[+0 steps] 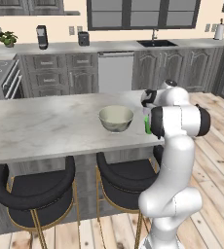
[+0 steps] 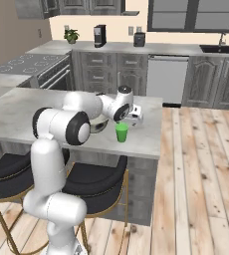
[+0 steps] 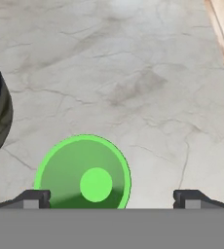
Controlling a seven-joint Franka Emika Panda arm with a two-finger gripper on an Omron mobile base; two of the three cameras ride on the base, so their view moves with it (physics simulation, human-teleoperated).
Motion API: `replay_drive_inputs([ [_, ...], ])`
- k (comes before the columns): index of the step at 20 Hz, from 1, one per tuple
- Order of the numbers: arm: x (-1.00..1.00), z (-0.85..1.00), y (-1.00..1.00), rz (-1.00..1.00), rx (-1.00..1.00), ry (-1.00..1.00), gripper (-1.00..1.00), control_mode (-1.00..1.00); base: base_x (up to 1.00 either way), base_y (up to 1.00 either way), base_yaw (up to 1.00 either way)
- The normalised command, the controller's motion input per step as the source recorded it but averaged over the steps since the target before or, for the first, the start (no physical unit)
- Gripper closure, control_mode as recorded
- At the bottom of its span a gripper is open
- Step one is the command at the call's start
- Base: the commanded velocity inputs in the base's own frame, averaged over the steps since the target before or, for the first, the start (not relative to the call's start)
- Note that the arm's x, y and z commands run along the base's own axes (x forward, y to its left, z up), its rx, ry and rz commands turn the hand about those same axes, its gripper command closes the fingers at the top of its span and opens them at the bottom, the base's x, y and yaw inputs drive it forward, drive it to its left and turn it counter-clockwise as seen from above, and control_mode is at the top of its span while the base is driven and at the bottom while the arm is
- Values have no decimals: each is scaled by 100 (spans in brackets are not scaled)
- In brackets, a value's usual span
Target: Place the cup inside the bowl on the dining table and move the bowl to any counter.
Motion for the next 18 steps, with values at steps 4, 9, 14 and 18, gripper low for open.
replay_drive_inputs([
  [4,0,-21,0,0,0,0,-100,-100,0,0,0],
  [9,0,-29,0,0,0,0,-100,-100,0,0,0],
  [14,12,-25,0,0,0,0,-100,-100,0,0,0],
  [18,9,-19,0,0,0,0,-100,-100,0,0,0],
])
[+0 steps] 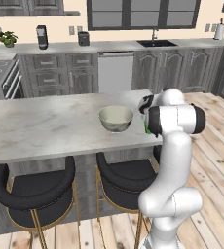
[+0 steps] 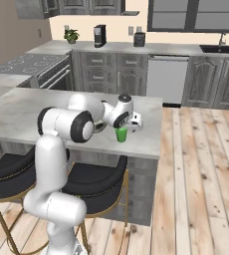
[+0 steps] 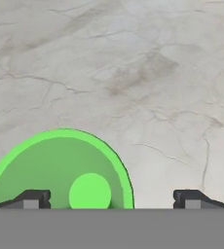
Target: Place the cup inside the bowl on the dining table and move the bowl to any counter.
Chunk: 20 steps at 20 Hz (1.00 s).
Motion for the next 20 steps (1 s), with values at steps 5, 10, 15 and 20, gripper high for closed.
replay_drive_inputs([
  [5,4,-15,0,0,0,0,-100,-100,0,0,0],
  [10,0,-2,0,0,0,0,-100,-100,0,0,0],
  [15,0,0,0,0,0,0,-100,-100,0,0,0],
  [20,0,0,0,0,0,0,100,-100,0,0,0],
])
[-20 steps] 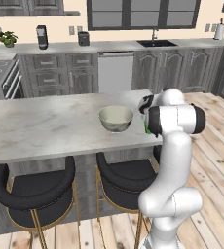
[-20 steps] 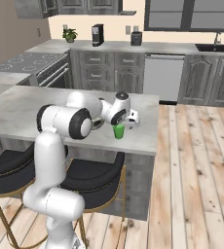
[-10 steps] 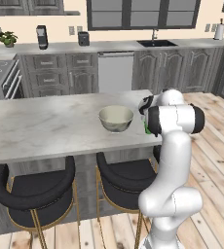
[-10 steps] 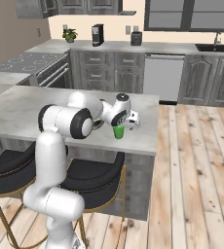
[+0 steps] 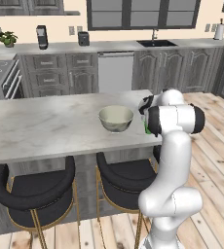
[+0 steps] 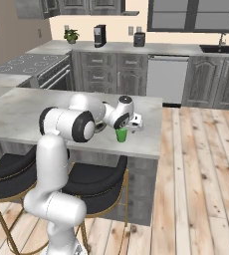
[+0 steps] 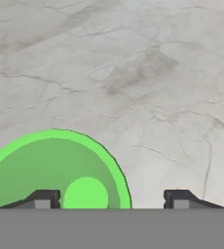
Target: Place the cup inside the bowl on the dining table and move the bowl to any counter.
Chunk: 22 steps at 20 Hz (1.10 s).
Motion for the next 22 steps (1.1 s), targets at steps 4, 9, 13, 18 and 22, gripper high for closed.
replay_drive_inputs([
  [4,0,0,0,0,0,0,100,-100,0,0,0],
  [9,0,0,0,0,0,0,100,-100,0,0,0],
  [13,0,0,0,0,0,0,100,-100,0,0,0],
  [18,1,11,-2,0,0,2,100,-100,0,0,0],
  [22,0,30,0,-2,0,0,100,-100,0,0,0],
])
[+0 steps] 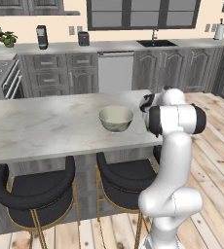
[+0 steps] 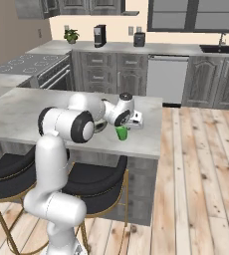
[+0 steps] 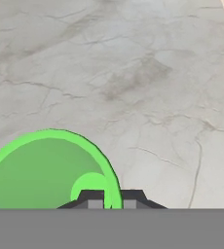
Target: Place the cup inside the bowl on the dining table and move the bowl to any counter.
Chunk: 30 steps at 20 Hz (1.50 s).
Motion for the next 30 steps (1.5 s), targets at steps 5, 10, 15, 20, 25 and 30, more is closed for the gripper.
replay_drive_inputs([
  [5,0,42,0,-4,4,-3,100,-100,0,0,0],
  [10,0,59,0,-4,14,0,100,-100,0,0,0],
  [15,0,59,3,-2,17,-3,100,-100,0,0,0],
  [20,0,60,20,0,9,0,100,-100,0,0,0],
  [25,0,51,23,0,0,1,100,-100,0,0,0],
  [30,0,32,40,0,0,0,100,-100,0,0,0],
])
